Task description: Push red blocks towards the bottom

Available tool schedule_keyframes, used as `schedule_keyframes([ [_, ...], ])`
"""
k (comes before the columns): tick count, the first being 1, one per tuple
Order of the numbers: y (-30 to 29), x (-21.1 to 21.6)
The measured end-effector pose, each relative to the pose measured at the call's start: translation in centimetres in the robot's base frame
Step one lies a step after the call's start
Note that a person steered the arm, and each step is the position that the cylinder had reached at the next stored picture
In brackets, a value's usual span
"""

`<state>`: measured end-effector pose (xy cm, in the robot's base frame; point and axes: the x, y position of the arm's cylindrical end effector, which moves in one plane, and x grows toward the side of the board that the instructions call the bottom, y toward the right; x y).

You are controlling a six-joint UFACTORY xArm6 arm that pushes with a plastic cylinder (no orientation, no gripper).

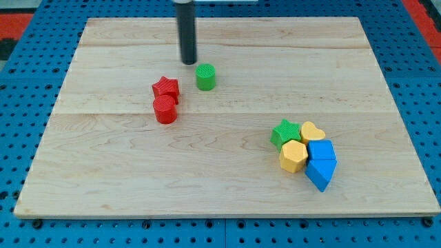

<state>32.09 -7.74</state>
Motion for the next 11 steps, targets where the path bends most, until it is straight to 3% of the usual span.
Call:
schedule_keyframes([
  [1,8.6,5.8],
  [2,14.8,7.7],
  [4,17.0,10.8],
  [6,3.2,2.4],
  [7,-2.5,2.6],
  [9,2.4,11.4],
  [10,1.1,13.1],
  [11,-4.3,12.8],
])
